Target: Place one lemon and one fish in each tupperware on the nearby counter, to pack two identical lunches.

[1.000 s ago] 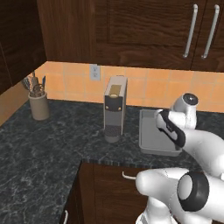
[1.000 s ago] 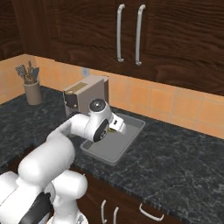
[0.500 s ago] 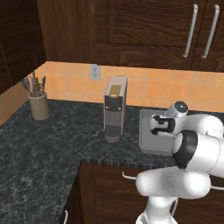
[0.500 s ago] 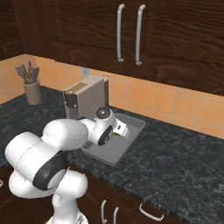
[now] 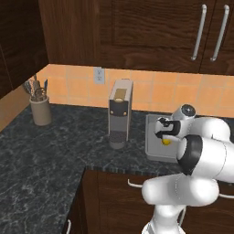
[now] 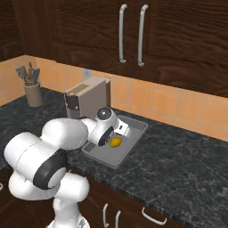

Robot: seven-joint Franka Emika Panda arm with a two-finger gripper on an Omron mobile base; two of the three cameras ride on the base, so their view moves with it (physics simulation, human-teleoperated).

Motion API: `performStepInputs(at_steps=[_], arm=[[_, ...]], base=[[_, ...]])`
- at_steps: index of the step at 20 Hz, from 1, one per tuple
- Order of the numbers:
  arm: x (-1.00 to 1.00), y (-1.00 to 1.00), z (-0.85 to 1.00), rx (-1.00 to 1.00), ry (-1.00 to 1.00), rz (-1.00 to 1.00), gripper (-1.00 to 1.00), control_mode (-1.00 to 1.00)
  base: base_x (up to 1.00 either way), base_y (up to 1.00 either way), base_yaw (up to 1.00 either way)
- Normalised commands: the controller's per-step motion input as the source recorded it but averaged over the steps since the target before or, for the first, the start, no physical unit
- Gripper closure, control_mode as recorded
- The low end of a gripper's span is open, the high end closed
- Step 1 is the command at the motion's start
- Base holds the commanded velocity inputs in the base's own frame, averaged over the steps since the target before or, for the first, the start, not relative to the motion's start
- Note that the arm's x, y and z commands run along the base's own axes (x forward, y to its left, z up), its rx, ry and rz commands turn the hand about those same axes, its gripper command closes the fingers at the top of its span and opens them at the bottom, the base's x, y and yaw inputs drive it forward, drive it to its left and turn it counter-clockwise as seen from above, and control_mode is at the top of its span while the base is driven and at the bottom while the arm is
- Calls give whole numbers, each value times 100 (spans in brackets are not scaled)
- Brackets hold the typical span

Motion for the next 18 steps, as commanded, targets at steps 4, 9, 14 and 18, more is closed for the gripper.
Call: performStepInputs(at_steps=[4, 9, 14, 18], arm=[[-87, 10, 84, 0, -10, 0, -100, -100], [-100, 11, 59, 0, 2, 0, -100, -100], [-100, 34, 73, -2, 5, 1, -100, -100], [-100, 66, 16, -8, 3, 11, -100, -100]], base=[[0, 0, 0], [0, 0, 0], [0, 0, 0], [0, 0, 0]])
